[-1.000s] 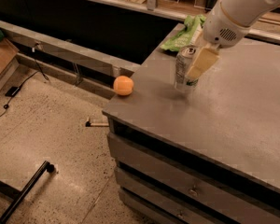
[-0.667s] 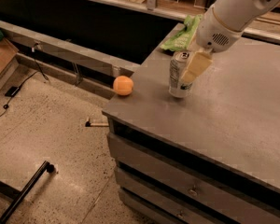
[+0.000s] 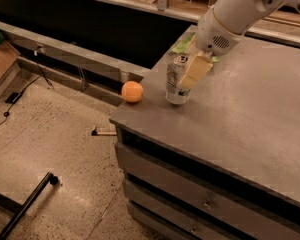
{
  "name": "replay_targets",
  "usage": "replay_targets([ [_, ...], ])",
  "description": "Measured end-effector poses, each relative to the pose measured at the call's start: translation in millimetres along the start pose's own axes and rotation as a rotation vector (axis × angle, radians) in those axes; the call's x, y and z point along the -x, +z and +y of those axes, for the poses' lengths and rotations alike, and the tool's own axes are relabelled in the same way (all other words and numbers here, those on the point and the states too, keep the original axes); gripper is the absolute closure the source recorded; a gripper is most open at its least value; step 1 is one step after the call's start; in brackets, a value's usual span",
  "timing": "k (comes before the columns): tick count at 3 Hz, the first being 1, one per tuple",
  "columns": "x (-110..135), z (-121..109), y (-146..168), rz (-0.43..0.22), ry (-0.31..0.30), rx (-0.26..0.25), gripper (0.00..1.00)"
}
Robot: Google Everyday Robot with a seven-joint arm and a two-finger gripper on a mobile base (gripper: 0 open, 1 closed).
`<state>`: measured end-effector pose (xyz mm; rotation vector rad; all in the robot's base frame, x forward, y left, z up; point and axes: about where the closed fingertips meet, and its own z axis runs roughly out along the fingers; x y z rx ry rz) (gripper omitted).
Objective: Move 7up can near orange
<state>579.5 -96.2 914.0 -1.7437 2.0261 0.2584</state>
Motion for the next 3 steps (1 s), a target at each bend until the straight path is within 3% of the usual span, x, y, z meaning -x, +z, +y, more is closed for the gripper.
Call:
replay_targets([
  [3,19.7,-2.8,16.6,-0.031,-0.039,0.021,1.0],
])
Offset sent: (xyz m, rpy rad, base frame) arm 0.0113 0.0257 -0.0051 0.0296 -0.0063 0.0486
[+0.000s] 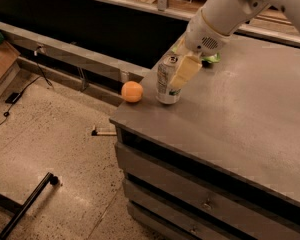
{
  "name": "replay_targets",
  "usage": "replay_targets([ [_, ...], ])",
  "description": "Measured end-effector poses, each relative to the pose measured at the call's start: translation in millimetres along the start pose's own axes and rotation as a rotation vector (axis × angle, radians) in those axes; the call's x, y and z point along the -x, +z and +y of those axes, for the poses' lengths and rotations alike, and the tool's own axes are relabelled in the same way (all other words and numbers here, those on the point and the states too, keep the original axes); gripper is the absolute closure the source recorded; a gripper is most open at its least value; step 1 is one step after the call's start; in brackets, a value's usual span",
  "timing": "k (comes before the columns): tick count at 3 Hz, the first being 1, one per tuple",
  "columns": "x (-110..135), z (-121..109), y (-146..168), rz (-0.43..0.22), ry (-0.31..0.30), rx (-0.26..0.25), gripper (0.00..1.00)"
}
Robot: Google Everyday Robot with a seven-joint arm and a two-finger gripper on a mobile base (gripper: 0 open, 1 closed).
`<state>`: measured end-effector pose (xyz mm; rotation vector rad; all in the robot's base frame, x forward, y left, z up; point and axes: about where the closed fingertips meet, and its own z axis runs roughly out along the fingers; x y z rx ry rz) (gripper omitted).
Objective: Move 7up can near orange
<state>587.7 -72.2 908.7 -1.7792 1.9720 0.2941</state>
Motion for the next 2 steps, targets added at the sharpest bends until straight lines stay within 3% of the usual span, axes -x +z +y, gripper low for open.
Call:
replay_targets([
  [2,9.7,0.7,8.1,0.008,-0.018,-0.002,0.59],
])
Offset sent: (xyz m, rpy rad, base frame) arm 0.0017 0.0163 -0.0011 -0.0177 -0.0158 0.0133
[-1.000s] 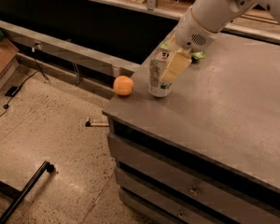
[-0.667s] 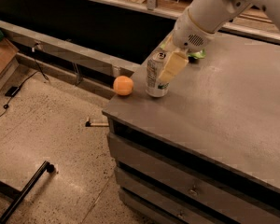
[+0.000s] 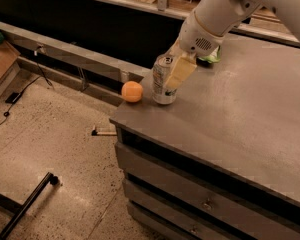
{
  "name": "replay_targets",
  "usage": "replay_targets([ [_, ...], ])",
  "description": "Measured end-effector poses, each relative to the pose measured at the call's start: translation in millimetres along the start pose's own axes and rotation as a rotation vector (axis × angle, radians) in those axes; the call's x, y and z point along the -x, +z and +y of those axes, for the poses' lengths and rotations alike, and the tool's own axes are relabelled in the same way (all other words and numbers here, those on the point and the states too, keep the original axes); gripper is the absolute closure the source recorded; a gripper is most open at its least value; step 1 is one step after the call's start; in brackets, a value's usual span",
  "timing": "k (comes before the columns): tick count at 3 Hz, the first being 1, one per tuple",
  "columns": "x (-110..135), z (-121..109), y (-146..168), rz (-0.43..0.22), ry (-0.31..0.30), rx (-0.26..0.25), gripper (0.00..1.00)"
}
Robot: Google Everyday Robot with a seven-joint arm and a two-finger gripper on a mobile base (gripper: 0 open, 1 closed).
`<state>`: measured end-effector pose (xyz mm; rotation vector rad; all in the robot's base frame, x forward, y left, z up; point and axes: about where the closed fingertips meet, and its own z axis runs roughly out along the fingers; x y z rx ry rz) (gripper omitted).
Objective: Move 7up can near orange
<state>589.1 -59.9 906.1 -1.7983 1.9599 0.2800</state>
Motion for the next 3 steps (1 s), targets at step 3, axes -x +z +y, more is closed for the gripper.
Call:
replay_targets([
  [3,3.7,1.2,4.9,-0.001,-0.004,0.008,0.0],
])
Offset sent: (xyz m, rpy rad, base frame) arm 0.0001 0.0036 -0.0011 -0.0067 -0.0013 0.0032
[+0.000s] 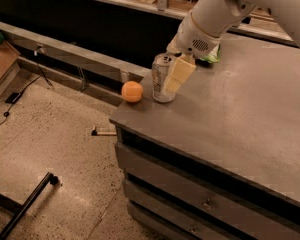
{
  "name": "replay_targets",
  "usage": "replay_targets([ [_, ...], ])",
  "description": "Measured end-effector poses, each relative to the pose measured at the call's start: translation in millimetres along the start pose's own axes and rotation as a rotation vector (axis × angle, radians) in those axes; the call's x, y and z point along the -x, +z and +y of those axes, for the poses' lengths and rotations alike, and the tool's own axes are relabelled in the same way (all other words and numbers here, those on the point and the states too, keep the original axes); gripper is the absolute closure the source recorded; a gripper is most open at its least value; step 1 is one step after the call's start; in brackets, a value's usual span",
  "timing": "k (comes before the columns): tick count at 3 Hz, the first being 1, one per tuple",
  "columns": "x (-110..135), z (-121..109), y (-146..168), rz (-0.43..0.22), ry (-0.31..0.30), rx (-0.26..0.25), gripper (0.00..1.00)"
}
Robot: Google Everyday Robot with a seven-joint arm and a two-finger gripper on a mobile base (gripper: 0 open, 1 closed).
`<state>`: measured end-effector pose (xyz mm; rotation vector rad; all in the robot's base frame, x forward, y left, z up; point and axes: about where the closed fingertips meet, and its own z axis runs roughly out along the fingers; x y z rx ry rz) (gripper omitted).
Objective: Move 7up can near orange
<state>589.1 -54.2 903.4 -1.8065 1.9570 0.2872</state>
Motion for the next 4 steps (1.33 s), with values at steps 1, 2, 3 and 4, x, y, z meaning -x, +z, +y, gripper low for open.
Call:
replay_targets([
  [1,-7,-3,-14,-0.013,0.014,-0.009,0.0],
  [2,-22,-9,-42,-0.086,0.022,-0.033,0.0],
  [3,-30,-11,-69,-0.138,-0.022,-0.029,0.0],
  [4,-27,-11,-77,-0.15,-0.047,-0.026,0.0],
])
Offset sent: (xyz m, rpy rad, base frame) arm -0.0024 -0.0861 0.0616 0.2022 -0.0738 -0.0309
